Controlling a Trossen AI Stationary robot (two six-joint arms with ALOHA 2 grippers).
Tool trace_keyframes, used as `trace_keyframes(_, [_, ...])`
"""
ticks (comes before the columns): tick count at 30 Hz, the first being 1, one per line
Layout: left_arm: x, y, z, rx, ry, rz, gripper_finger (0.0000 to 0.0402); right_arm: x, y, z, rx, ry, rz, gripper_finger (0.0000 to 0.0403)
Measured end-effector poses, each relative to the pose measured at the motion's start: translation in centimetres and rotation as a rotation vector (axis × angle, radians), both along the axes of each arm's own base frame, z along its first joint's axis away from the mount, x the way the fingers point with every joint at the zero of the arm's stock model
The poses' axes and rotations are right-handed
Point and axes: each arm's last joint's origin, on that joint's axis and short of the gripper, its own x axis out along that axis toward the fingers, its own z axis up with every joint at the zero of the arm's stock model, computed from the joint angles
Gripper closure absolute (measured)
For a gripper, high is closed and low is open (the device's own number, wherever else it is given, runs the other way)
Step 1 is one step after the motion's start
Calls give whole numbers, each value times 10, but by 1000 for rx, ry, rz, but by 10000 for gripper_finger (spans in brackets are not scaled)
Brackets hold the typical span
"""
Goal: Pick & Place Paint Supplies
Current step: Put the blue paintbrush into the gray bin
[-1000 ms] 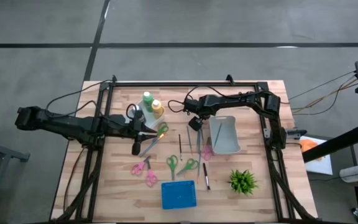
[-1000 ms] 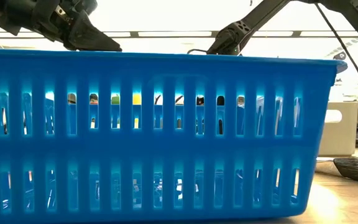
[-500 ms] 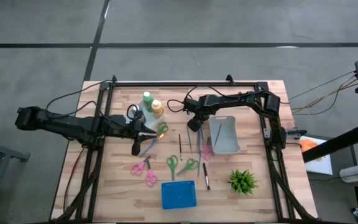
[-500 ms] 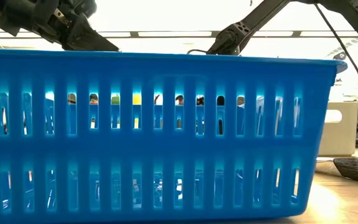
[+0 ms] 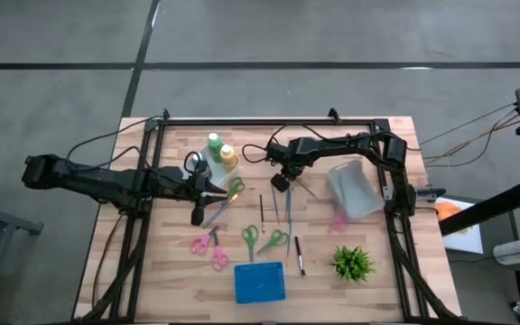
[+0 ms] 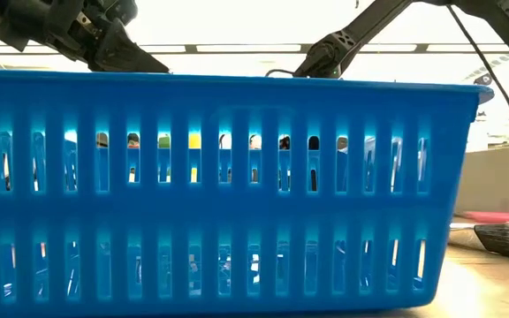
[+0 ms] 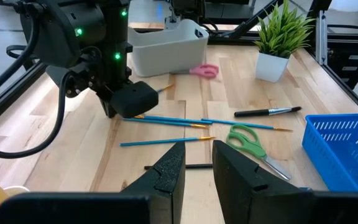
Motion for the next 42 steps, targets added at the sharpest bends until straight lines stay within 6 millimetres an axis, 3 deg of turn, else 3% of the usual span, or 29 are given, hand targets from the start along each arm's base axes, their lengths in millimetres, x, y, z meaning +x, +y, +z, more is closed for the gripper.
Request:
trace_keyframes(30, [0, 0, 0, 0, 0, 0, 319, 3, 0, 8, -81, -27, 10, 394])
trace_keyframes(37, [0, 0, 0, 0, 0, 0, 319, 6, 0, 19, -87, -40, 34, 394])
trace_keyframes(42, [0, 0, 0, 0, 0, 0, 319, 3, 2, 42, -104, -82, 62, 394])
